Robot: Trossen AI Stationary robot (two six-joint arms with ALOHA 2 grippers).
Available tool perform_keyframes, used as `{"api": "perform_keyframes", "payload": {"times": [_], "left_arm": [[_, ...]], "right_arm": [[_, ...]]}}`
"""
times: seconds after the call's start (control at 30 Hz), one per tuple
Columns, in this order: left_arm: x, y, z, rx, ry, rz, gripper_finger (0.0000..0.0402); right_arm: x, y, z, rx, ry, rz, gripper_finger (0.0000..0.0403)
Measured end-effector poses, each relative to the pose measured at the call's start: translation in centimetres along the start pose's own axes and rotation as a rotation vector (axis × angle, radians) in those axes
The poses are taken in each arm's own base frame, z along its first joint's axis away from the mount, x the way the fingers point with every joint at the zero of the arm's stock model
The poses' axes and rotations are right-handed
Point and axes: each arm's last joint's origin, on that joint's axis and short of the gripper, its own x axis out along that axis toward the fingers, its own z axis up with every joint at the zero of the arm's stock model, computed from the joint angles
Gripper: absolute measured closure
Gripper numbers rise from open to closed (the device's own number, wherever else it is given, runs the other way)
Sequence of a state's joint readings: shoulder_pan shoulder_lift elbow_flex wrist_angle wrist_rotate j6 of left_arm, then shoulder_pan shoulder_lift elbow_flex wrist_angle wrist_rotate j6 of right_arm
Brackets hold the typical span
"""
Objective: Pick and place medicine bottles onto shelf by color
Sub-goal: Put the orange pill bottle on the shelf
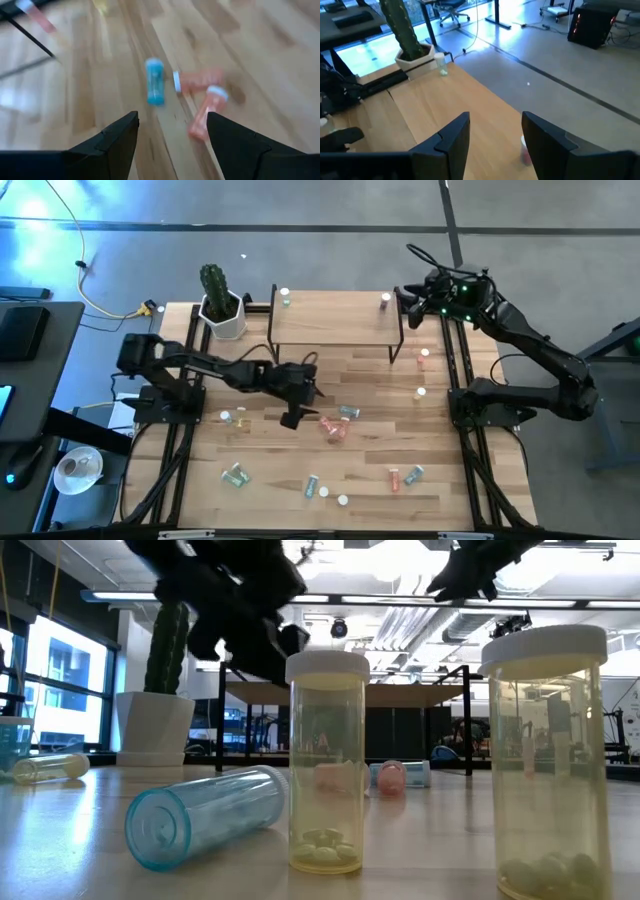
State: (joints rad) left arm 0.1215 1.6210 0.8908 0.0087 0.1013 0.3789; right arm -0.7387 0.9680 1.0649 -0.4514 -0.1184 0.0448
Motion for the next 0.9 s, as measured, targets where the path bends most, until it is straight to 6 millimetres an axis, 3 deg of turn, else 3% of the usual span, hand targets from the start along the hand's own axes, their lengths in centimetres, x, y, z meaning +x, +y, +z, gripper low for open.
{"api": "perform_keyframes", "payload": {"times": [0.3, 0.9], "left_arm": [[2.9, 0.0, 0.5, 0.018, 0.083, -0.044, 0.0176], [6.4, -1.3, -1.7, 0.006, 0.139, -0.142, 0.0176]], "right_arm": [[0.0, 0.0, -0.4, 0.006, 0.046, 0.001, 0.0231], [0.0, 0.0, -0.6, 0.036, 0.059, -0.001, 0.0231]]}}
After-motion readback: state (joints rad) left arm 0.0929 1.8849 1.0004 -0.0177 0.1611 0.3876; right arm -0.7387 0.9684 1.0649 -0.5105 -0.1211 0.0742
